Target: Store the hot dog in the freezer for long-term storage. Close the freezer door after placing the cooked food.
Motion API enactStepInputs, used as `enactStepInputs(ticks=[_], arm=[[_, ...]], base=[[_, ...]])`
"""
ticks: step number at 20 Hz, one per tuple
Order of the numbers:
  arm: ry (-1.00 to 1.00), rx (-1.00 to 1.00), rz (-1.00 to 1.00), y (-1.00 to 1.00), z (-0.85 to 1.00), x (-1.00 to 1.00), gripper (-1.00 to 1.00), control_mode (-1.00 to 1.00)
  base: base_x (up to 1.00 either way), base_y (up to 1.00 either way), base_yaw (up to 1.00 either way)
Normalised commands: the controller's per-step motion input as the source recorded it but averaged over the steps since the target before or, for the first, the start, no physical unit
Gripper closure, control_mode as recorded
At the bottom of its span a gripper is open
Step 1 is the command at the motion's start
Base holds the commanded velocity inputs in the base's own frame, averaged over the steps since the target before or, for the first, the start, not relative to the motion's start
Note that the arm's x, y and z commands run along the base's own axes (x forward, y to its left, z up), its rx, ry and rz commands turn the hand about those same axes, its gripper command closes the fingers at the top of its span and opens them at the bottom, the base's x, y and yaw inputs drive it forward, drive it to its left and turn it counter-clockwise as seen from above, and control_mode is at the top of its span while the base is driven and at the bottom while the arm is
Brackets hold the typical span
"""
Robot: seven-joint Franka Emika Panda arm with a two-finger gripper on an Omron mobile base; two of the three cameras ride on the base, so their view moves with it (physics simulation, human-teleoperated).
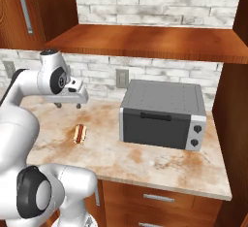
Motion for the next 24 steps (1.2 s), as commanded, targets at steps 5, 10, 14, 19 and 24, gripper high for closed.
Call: enactStepInputs(ticks=[5,10,14,19,24], arm=[[0.0,0.0,0.02,0.13,-0.16,0.0,-1.0,-1.0],[0.0,0.0,0.07,0.03,-0.36,0.01,-1.0,-1.0],[0.0,0.0,0.1,0.01,-0.33,0.0,-1.0,-1.0],[0.01,-0.01,0.09,0.0,-0.25,0.1,-1.0,-1.0],[0.0,-0.03,0.05,0.0,-0.36,0.19,-1.0,-1.0]], base=[[0.0,0.0,0.0],[0.0,0.0,0.0],[0.0,0.0,0.0],[0.0,0.0,0.0],[0.0,0.0,0.0]])
